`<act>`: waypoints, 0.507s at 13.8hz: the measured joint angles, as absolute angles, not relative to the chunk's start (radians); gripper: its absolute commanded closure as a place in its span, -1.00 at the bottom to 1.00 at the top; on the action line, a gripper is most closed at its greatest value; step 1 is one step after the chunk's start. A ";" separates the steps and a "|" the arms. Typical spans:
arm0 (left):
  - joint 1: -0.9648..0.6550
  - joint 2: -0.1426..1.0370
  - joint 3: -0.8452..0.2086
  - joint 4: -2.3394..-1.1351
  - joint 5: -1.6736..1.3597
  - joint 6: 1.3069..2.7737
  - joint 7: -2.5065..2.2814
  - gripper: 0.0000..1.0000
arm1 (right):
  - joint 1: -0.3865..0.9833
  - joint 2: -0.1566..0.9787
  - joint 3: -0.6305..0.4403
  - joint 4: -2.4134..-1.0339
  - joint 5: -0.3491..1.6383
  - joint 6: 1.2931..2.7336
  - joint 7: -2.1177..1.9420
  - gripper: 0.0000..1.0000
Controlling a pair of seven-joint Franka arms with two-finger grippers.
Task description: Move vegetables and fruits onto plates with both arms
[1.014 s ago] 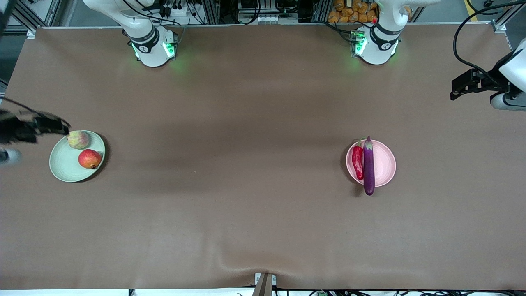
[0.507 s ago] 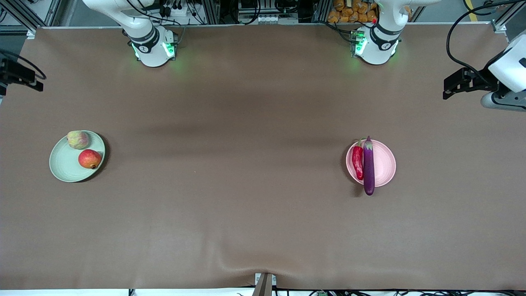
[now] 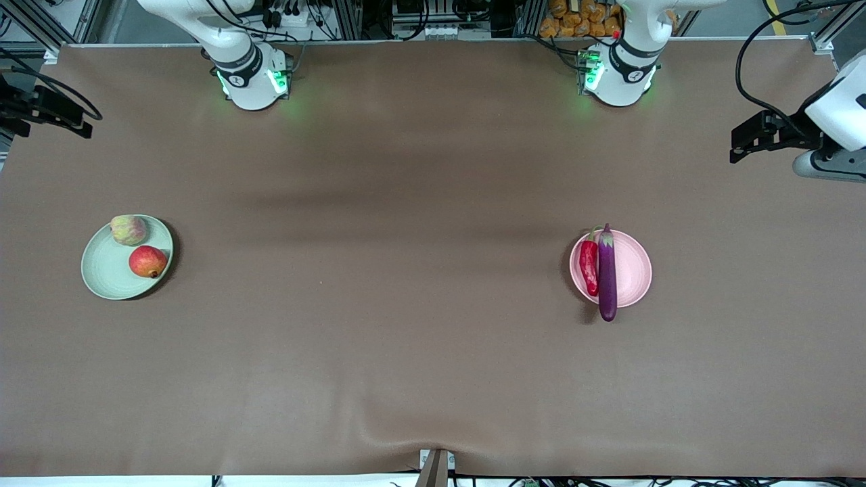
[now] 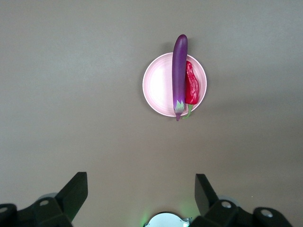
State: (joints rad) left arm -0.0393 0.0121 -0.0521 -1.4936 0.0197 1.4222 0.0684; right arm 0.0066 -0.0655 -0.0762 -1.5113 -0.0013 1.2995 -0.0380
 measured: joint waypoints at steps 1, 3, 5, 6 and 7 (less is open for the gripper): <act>-0.039 0.012 -0.052 -1.494 0.020 1.422 0.068 -1.00 | -0.009 -0.074 -0.077 -1.525 -0.001 1.306 -0.057 -1.00; -0.039 0.012 -0.052 -1.493 0.020 1.421 0.068 -1.00 | -0.027 -0.083 -0.078 -1.537 -0.001 1.317 -0.088 -1.00; -0.039 0.012 -0.052 -1.493 0.020 1.421 0.068 -1.00 | -0.029 -0.083 -0.076 -1.521 -0.003 1.329 -0.113 -1.00; -0.039 0.012 -0.052 -1.493 0.020 1.421 0.068 -1.00 | -0.029 -0.084 -0.075 -1.508 -0.002 1.329 -0.119 -1.00; -0.039 0.012 -0.052 -1.493 0.020 1.420 0.068 -1.00 | -0.030 -0.084 -0.075 -1.499 -0.002 1.329 -0.131 -1.00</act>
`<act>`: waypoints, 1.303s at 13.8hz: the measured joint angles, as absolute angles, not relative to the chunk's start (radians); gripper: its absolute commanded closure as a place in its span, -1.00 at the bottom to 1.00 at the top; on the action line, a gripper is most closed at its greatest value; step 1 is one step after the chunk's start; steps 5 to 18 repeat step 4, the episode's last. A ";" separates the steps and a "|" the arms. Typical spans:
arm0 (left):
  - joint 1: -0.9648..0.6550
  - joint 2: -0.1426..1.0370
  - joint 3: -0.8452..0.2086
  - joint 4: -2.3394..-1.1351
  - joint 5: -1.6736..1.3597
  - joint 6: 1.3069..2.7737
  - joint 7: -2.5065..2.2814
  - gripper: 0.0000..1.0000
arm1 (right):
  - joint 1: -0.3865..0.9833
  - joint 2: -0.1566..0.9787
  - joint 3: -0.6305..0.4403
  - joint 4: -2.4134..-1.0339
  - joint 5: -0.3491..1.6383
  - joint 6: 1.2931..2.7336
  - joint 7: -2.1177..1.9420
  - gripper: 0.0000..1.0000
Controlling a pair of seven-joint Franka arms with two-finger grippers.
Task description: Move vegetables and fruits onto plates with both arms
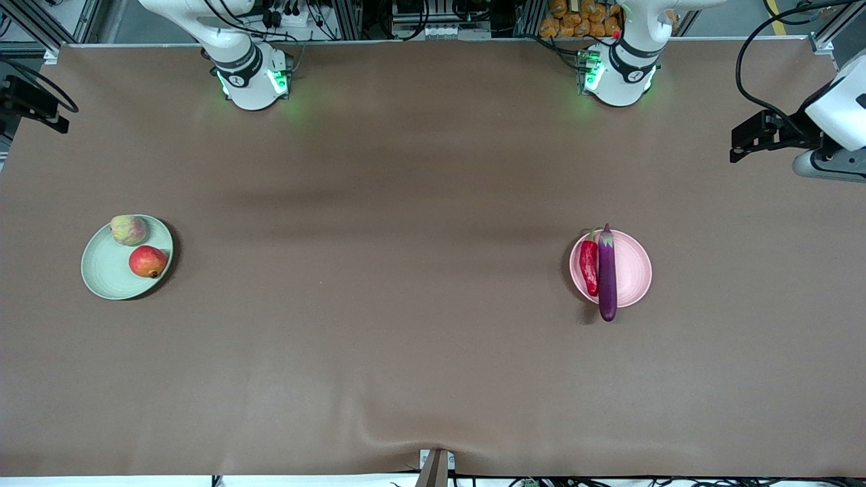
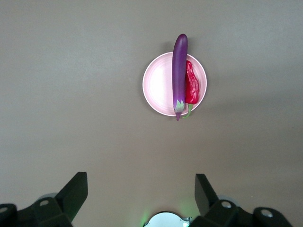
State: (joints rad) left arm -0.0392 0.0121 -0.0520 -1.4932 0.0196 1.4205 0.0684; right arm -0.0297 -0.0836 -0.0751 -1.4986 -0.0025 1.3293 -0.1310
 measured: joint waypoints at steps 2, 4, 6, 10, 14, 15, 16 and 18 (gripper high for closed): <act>-0.039 0.012 -0.052 -1.493 0.020 1.420 0.068 -1.00 | -0.030 -0.084 -0.075 -1.490 -0.002 1.329 -0.174 -1.00; -0.039 0.012 -0.052 -1.493 0.020 1.420 0.068 -1.00 | -0.032 -0.084 -0.075 -1.488 -0.002 1.329 -0.188 -1.00; -0.039 0.012 -0.052 -1.493 0.020 1.420 0.068 -1.00 | -0.032 -0.084 -0.075 -1.488 -0.002 1.329 -0.188 -1.00; -0.039 0.012 -0.052 -1.493 0.020 1.420 0.068 -1.00 | -0.032 -0.084 -0.075 -1.488 -0.002 1.329 -0.188 -1.00; -0.039 0.012 -0.052 -1.493 0.020 1.420 0.068 -1.00 | -0.032 -0.084 -0.075 -1.488 -0.002 1.329 -0.188 -1.00; -0.039 0.012 -0.052 -1.493 0.020 1.420 0.068 -1.00 | -0.032 -0.084 -0.075 -1.488 -0.002 1.329 -0.188 -1.00; -0.039 0.012 -0.052 -1.493 0.020 1.420 0.068 -1.00 | -0.032 -0.084 -0.075 -1.488 -0.002 1.329 -0.188 -1.00; -0.039 0.012 -0.052 -1.493 0.020 1.420 0.068 -1.00 | -0.032 -0.084 -0.075 -1.488 -0.002 1.329 -0.188 -1.00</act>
